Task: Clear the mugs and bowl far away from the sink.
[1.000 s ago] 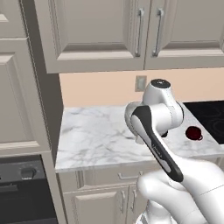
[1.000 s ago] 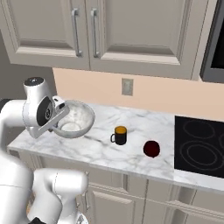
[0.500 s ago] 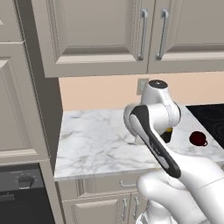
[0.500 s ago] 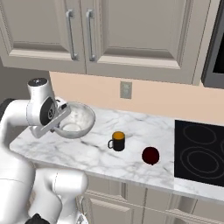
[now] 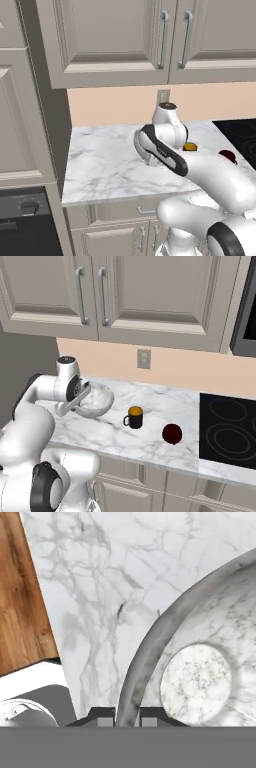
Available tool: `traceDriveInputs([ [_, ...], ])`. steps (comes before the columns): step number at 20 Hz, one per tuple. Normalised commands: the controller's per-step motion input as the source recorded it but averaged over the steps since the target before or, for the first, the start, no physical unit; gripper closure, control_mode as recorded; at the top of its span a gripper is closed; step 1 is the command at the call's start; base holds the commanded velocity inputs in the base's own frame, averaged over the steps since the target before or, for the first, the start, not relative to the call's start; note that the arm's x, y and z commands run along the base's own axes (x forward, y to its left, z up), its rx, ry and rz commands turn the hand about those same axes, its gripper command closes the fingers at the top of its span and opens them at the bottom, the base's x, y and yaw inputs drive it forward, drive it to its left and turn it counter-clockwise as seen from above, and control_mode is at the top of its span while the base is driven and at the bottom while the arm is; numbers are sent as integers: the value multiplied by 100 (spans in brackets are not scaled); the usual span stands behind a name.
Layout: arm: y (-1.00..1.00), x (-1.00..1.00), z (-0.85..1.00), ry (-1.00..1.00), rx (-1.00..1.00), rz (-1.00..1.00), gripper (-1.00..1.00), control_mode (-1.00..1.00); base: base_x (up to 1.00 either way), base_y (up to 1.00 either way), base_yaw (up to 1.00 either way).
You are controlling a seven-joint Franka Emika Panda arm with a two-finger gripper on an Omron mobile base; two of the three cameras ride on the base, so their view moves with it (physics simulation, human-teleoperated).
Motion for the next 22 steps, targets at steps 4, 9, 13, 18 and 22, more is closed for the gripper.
traceDriveInputs([
  [4, 0, 87, -68, 16, 0, 7, 100, -100, 0, 0, 0],
  [9, 0, 71, -66, 13, 0, 7, 100, -100, 0, 0, 0],
  [13, 0, 52, -63, 8, 0, 8, 100, -100, 0, 0, 0],
  [18, 4, 23, -38, 4, 0, 5, -100, -100, 0, 0, 0],
  [22, 0, -7, 7, 0, -2, 1, -100, -100, 0, 0, 0],
])
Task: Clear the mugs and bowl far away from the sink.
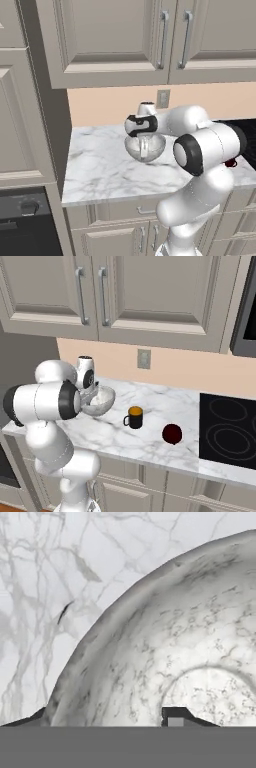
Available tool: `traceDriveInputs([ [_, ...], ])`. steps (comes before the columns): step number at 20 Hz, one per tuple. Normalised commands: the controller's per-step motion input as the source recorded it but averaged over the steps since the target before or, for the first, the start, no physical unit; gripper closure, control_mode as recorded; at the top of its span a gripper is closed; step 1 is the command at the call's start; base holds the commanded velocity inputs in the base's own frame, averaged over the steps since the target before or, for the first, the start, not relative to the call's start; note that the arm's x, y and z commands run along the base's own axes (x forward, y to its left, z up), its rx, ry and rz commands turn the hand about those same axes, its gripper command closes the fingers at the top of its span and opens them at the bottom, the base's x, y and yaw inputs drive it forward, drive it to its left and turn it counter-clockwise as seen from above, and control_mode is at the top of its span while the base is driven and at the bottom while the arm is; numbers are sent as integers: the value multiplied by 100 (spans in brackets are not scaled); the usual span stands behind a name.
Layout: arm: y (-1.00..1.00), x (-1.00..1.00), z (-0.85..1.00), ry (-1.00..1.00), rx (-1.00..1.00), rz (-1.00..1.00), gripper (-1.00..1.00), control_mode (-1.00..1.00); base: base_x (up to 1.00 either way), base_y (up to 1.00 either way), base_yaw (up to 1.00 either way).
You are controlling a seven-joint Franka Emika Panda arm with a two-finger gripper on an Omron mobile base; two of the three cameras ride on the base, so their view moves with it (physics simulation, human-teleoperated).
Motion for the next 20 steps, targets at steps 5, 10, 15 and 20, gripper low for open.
traceDriveInputs([
  [5, 1, -44, 32, -13, -9, 1, -100, -100, 0, 0, 0],
  [10, 9, -75, 35, -19, -11, 1, -100, -100, 0, 0, 0],
  [15, 17, -88, 61, -18, -11, 2, -100, -100, 0, 0, 0],
  [20, 18, -83, 79, -17, -13, 2, -100, -100, 0, 0, 0],
])
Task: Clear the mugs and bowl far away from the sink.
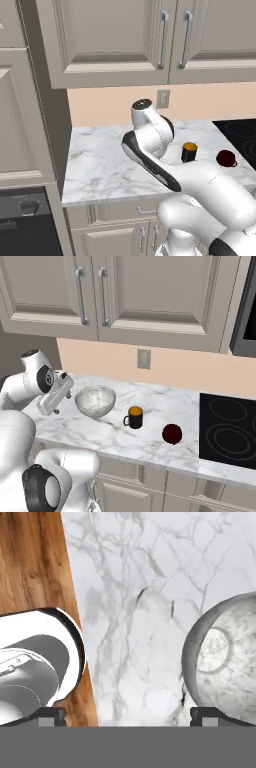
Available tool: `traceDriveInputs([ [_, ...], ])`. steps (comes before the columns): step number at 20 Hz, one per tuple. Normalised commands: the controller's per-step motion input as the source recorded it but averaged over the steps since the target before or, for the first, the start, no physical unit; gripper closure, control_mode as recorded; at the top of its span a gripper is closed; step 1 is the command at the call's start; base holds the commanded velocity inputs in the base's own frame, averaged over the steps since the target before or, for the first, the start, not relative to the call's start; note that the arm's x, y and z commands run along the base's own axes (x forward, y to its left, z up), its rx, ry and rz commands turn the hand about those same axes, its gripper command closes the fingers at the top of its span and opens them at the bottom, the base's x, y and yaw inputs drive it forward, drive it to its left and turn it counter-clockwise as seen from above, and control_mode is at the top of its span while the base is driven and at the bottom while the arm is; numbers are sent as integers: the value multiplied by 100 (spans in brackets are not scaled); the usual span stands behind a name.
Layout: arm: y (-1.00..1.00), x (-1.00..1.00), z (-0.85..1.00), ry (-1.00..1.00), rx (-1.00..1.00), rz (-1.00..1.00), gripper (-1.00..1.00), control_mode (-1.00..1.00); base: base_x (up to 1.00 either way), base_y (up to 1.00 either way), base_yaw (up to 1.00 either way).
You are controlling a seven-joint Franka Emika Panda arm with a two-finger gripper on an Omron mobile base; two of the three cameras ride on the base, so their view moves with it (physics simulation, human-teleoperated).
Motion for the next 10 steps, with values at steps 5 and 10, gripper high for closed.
traceDriveInputs([
  [5, 10, -82, 79, -21, -14, 1, -100, -100, 0, 0, 0],
  [10, 4, -84, 65, -26, -14, 1, -100, -100, 0, 0, 0],
])
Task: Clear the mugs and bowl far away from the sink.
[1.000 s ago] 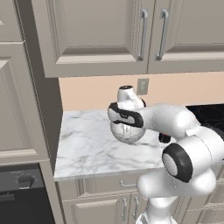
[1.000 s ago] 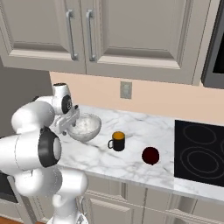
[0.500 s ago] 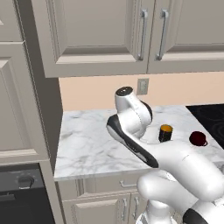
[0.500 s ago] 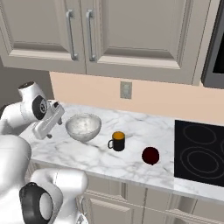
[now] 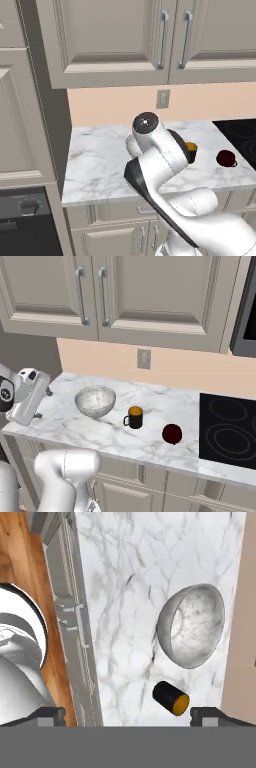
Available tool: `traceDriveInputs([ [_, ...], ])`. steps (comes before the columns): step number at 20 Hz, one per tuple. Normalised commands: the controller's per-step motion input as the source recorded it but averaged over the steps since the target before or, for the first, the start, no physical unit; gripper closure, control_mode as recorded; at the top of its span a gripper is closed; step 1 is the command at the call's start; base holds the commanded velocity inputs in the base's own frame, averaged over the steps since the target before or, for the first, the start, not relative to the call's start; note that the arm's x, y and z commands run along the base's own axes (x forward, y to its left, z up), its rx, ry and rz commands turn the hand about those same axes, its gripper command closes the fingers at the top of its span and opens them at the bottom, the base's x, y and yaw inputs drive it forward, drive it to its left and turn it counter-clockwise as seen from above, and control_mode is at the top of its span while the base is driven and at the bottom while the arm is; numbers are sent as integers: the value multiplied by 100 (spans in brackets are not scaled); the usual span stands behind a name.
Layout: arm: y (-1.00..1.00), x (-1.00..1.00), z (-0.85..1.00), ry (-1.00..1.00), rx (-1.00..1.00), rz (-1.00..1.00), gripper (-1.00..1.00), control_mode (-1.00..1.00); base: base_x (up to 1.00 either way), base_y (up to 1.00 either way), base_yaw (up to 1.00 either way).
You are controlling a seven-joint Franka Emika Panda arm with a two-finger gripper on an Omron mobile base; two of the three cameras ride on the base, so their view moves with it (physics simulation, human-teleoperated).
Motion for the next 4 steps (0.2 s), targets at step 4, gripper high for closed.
traceDriveInputs([
  [4, 0, -87, 45, -25, -9, 1, -100, -100, 0, 0, 0],
])
